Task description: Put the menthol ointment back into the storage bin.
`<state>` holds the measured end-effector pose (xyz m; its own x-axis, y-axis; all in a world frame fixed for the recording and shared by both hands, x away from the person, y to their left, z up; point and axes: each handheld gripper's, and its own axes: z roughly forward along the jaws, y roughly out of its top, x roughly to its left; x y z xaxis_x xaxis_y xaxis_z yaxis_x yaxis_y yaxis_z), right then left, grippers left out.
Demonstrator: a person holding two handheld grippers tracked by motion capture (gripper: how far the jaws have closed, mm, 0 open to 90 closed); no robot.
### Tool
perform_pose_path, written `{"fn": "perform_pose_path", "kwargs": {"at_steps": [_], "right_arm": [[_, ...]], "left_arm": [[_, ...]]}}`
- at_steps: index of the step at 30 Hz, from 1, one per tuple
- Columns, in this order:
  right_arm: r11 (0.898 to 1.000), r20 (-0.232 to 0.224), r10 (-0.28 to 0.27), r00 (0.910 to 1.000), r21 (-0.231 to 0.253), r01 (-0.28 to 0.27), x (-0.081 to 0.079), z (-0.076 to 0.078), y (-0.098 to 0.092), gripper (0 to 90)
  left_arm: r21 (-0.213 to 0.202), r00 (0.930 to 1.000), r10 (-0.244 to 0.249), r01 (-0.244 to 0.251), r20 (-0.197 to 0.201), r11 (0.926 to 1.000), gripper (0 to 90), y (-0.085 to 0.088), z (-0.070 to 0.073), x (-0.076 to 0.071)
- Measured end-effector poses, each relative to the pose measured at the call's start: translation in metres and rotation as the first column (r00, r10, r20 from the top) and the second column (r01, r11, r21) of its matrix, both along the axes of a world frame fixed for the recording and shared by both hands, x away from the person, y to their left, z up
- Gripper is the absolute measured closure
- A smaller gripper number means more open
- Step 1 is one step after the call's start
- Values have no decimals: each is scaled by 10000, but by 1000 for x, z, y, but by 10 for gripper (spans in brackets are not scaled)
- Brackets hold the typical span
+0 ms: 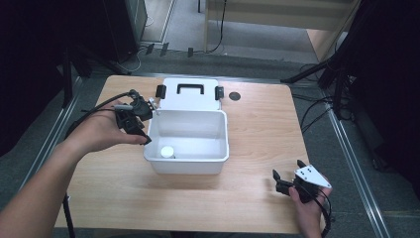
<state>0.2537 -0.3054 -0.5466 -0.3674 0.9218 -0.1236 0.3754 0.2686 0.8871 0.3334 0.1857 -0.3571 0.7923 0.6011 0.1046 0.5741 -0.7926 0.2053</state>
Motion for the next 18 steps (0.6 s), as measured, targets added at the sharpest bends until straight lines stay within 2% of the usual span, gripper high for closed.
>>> {"fn": "perform_pose_path", "kwargs": {"at_steps": [5,12,15,16,18], "right_arm": [[10000,-20,7,10000,3,-7,0,0,0,69],[10000,-34,-10,10000,6,10,0,0,1,69],[10000,-35,-7,10000,5,7,0,0,1,69],[10000,-40,-6,10000,1,6,0,0,1,69],[10000,-47,-3,10000,-7,3,0,0,1,69]], "left_arm": [[11,9997,255,-255,-3,9997,459,16,-1,-5],[-196,9972,740,-742,-86,9971,445,37,-14,-12],[-314,9950,1002,-1001,6,9945,412,46,-22,-15],[-342,9936,1131,-1129,53,9930,361,49,-25,-16],[-387,9900,1393,-1384,206,9896,337,54,-30,-19]]}}
